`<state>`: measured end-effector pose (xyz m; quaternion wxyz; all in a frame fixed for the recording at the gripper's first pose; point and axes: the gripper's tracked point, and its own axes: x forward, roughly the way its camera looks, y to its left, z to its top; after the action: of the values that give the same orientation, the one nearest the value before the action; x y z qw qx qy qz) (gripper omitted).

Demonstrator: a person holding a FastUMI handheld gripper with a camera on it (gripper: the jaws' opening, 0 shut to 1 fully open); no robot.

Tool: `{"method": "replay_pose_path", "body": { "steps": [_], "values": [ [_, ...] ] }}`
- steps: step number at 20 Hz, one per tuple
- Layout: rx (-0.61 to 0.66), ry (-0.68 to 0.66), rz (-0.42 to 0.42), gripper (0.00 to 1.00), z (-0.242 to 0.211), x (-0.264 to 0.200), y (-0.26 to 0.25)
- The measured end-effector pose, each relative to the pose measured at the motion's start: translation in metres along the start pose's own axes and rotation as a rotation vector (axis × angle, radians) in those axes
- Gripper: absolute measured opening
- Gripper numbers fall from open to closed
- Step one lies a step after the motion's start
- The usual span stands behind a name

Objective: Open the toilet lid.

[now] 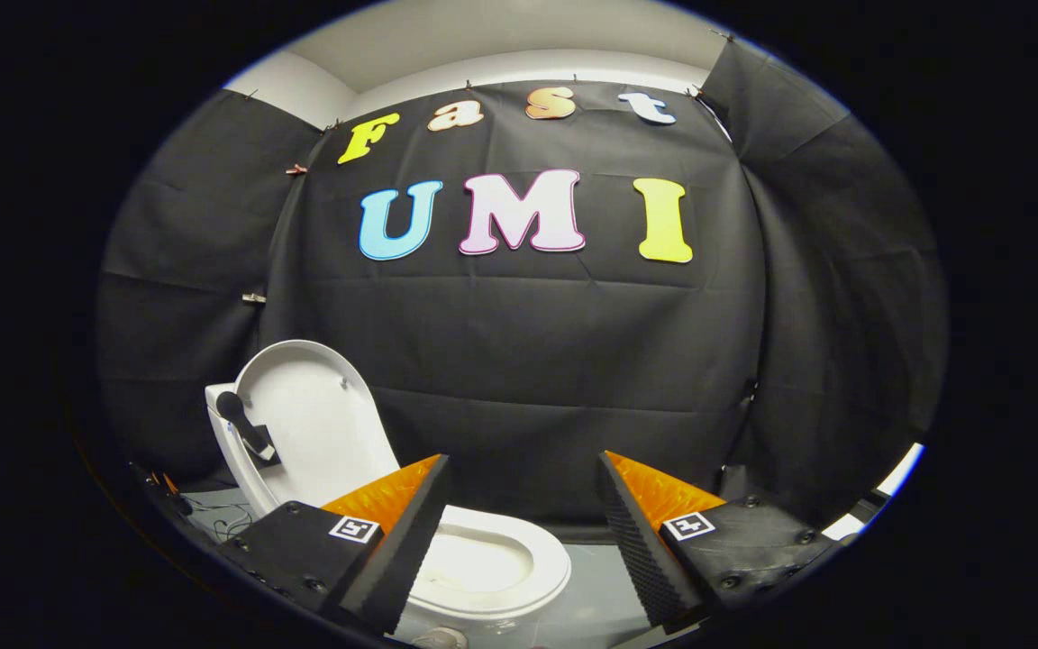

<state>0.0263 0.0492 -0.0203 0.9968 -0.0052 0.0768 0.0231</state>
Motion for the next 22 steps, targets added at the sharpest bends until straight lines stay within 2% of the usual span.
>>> {"method": "replay_pose_path", "body": {
  "steps": [14,22],
  "values": [
    [0.001,-0.018,0.001,0.98,0.003,0.000,-0.002],
    [-0.009,-0.022,-0.026,0.98,0.003,0.004,-0.015]
  ]
}}
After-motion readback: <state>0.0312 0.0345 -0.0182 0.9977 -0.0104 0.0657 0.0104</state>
